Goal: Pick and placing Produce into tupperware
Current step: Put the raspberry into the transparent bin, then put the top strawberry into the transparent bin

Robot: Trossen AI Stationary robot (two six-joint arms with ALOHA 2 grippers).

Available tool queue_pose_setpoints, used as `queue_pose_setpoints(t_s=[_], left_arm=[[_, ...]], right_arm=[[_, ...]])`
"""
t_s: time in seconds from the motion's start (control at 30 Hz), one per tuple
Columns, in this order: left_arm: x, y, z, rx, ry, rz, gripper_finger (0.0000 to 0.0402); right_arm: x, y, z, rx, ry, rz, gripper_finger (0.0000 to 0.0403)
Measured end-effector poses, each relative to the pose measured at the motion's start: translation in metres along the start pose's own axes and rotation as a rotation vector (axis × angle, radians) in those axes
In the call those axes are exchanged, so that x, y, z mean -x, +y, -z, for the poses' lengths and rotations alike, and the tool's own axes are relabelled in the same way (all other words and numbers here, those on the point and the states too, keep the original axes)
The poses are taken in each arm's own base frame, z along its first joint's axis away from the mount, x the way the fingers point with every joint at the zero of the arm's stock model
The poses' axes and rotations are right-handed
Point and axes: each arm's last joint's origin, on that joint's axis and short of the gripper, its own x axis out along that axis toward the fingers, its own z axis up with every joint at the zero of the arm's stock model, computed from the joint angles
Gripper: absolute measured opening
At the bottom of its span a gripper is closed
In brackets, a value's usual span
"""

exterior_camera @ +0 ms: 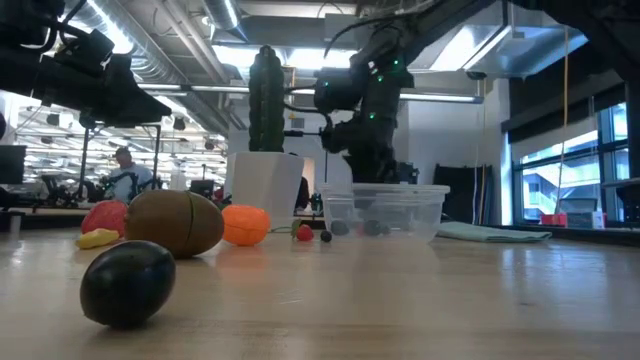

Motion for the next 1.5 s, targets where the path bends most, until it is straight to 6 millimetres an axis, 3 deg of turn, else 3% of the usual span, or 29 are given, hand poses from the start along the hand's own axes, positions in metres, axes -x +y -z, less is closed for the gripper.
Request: queue_pose_setpoints(t_s=[0.4,0.7,0.83,1.0,1.13,1.3,1.5], left_arm=[[0.0,0.0,0.0,0.0,0.0,0.0,0.0176],[0.0,0.0,0.0,0.0,0.0,0.0,0.0176],[0.0,0.0,-0.001,0.007,-0.008,0.001,0.0184],[0.0,-0.002,-0.006,0.005,-0.058,0.045,0.0228],[0.0,-0.003,-0.008,0.007,-0.072,0.068,0.0258],[0.0,-0.003,-0.008,0.021,-0.07,0.083,0.0267],[0.001,-0.009,-0.013,0.102,-0.083,0.242,0.0261]], right_arm=[[-0.001,0.0,-0.002,0.046,-0.019,-0.001,0.0133],[0.006,0.001,-0.006,0.046,-0.024,0.006,0.0214],[0.034,0.004,-0.017,0.045,-0.133,-0.002,0.0235],[0.083,0.013,-0.018,0.059,-0.315,-0.018,0.0238],[0.113,0.02,-0.005,0.08,-0.387,-0.028,0.0238],[0.143,0.031,0.019,0.136,-0.522,-0.045,0.0239],[0.157,0.033,0.06,0.126,-0.685,-0.073,0.0239]])
